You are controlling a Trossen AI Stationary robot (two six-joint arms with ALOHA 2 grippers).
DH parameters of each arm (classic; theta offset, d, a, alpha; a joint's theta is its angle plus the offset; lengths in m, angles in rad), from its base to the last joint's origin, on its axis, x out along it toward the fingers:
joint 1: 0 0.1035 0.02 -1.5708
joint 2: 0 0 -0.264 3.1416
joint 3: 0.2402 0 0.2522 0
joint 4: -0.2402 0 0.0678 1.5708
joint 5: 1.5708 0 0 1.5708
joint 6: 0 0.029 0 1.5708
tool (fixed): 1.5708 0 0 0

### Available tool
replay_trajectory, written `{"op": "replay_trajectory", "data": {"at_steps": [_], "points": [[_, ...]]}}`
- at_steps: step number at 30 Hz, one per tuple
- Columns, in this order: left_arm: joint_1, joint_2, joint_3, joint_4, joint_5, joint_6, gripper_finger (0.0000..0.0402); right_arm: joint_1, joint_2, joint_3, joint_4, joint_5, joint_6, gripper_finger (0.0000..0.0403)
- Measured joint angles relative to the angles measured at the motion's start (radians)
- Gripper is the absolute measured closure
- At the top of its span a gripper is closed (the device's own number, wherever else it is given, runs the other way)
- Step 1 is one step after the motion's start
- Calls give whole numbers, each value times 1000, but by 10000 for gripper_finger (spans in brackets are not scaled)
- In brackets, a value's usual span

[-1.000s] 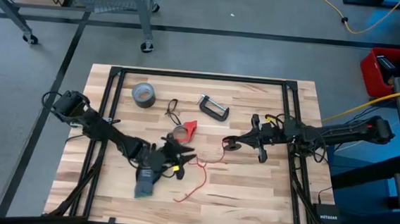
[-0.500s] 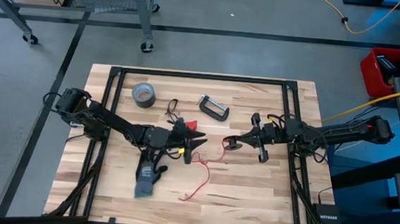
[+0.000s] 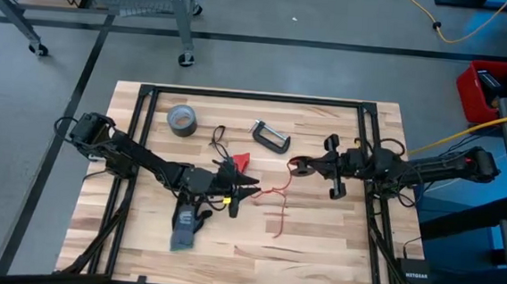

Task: Coil cords
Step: Coil the red wire onto the spool

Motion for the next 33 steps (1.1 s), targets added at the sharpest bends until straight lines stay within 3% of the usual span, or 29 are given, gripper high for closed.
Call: {"op": "replay_trajectory", "data": {"at_steps": [11, 24, 33], "points": [[9, 0, 0, -12, -1, 61, 288, 0, 0, 0, 177, 6, 3, 398], [31, 2, 0, 7, 20, 168, 288, 0, 0, 1, 231, 4, 78, 398], [35, 188, 13, 296, 30, 152, 288, 0, 0, 1, 232, 4, 79, 398]]}}
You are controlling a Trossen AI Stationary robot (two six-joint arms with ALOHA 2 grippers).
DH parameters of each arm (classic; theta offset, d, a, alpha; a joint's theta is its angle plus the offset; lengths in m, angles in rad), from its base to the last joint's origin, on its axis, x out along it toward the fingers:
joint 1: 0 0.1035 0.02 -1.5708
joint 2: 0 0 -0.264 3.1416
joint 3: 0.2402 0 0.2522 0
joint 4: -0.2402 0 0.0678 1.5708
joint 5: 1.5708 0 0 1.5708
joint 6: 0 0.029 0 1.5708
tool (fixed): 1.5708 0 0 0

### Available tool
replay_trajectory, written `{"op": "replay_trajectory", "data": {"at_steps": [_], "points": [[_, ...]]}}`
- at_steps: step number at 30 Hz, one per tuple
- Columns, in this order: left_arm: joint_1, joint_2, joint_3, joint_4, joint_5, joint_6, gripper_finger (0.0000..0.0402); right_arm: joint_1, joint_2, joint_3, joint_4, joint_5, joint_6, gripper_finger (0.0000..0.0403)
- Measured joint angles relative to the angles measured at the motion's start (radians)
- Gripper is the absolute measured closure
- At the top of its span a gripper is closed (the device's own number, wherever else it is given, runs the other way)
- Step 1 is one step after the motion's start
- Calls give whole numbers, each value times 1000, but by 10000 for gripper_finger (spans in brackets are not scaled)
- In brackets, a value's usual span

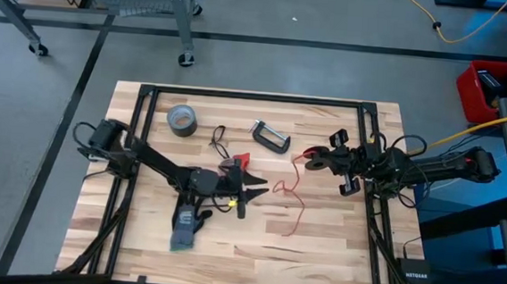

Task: Coil cords
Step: Coil the red wire onto the spool

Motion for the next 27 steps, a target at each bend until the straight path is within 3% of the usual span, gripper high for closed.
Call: {"op": "replay_trajectory", "data": {"at_steps": [12, 19, 27], "points": [[-2, 249, 242, 5, 23, -70, 288, 0, 0, 0, -2, 0, -3, 398], [7, 302, 342, -2, 23, -80, 288, 0, 0, 0, -2, 0, -32, 398], [29, 313, 362, -18, 20, -130, 288, 0, 0, 0, -2, 0, -38, 398]]}}
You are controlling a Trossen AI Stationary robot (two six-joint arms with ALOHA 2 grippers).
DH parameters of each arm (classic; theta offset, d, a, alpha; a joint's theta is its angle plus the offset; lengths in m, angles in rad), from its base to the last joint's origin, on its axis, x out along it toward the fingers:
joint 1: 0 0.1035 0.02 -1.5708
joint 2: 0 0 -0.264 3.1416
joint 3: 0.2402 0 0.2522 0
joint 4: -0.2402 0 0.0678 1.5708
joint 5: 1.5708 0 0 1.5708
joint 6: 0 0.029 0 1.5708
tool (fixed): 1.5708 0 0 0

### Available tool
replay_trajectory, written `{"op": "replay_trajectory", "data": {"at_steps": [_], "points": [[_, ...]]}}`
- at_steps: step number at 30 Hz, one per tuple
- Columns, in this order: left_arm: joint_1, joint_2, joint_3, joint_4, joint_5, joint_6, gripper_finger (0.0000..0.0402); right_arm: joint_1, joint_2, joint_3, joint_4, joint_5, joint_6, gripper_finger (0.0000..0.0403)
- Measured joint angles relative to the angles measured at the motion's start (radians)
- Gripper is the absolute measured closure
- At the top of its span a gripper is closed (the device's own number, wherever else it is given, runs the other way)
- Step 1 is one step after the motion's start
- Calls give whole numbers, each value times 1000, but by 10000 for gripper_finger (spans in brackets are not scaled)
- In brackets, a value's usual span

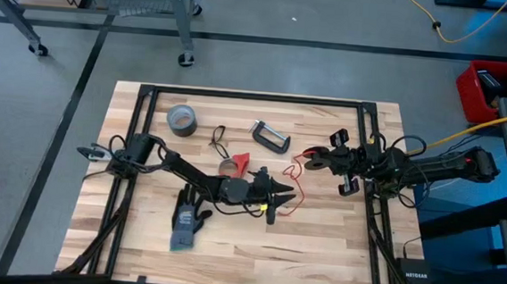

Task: Coil cords
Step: Coil the red wire onto the spool

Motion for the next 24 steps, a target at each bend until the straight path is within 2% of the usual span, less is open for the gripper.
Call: {"op": "replay_trajectory", "data": {"at_steps": [8, 14, 24], "points": [[20, 0, 0, -2, 2, -52, 288, 0, 0, 0, 6, 0, -18, 398], [35, 0, 0, -1, 8, -154, 288, 0, 0, 0, 9, 0, -41, 398], [42, 0, 0, 23, 13, -181, 288, 0, 0, 0, 9, 1, -44, 398]]}}
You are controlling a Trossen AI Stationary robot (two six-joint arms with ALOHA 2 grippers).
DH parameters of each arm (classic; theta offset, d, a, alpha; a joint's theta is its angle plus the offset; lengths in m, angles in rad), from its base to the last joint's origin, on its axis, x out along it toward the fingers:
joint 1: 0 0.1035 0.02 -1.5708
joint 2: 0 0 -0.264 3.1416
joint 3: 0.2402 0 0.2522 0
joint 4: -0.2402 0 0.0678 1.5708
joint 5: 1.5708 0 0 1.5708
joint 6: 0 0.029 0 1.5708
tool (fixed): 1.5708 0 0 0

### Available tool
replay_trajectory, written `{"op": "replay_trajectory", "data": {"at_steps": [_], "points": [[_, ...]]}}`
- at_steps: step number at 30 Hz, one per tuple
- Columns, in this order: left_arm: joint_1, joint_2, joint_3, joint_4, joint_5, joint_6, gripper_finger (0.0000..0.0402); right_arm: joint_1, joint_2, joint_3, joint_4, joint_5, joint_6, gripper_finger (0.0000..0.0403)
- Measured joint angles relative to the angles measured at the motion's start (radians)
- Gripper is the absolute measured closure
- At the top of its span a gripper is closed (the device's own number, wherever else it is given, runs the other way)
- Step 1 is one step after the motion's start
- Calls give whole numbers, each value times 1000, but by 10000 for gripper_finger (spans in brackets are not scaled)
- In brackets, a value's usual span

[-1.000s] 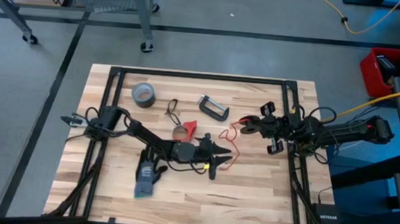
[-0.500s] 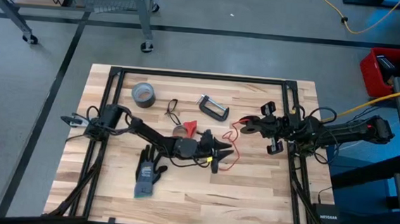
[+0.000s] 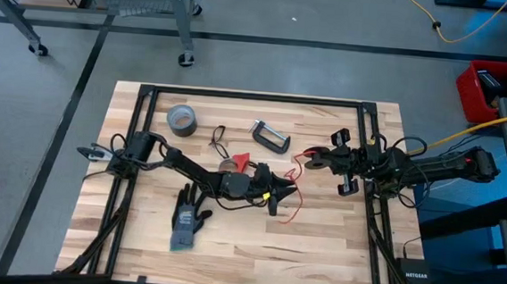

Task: Coil cords
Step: Coil the red wire onto the spool

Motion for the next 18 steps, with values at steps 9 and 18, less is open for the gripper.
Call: {"op": "replay_trajectory", "data": {"at_steps": [9, 18], "points": [[3, -1, 54, -44, 19, -24, 288, 0, 0, 0, -1, 1, -23, 398], [1, -1, 118, -220, 20, -104, 288, 0, 0, 0, -1, 2, -24, 398]]}}
